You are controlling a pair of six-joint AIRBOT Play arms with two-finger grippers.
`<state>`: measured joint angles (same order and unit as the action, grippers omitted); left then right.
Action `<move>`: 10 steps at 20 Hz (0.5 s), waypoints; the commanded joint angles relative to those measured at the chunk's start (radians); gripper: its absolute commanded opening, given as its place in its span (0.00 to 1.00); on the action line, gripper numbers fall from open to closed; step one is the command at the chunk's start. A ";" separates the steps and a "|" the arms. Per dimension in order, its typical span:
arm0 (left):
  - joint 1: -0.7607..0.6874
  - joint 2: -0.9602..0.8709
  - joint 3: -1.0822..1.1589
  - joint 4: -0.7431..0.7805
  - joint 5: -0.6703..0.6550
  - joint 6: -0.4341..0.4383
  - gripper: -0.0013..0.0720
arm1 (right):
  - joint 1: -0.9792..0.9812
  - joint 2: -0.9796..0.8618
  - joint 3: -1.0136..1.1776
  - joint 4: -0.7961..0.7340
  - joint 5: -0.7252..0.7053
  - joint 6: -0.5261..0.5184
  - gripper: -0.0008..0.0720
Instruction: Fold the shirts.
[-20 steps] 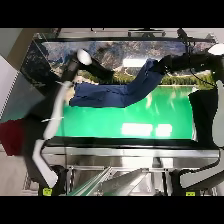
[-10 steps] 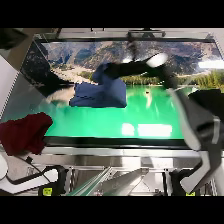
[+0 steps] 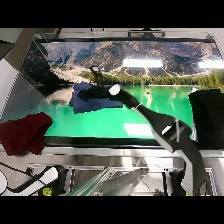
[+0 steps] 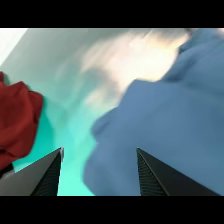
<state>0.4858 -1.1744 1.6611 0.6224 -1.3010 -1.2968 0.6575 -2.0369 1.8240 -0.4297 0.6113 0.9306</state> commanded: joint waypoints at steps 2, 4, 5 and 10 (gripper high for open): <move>-0.048 0.006 -0.016 -0.021 0.022 0.037 0.04 | -0.242 0.123 0.001 -0.369 0.324 0.312 0.71; -0.077 0.002 -0.016 -0.020 0.020 0.045 0.04 | -0.366 0.128 -0.001 -0.466 0.518 0.413 0.90; -0.093 -0.003 -0.017 -0.014 0.021 0.054 0.04 | -0.406 0.114 -0.003 -0.472 0.584 0.437 0.91; -0.170 -0.003 -0.019 -0.012 0.031 0.085 0.04 | -0.431 -0.003 -0.005 -0.450 0.618 0.443 0.91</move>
<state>0.3557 -1.1767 1.6432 0.6079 -1.2770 -1.2362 0.2523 -1.9892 1.8191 -0.8574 1.1614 1.3319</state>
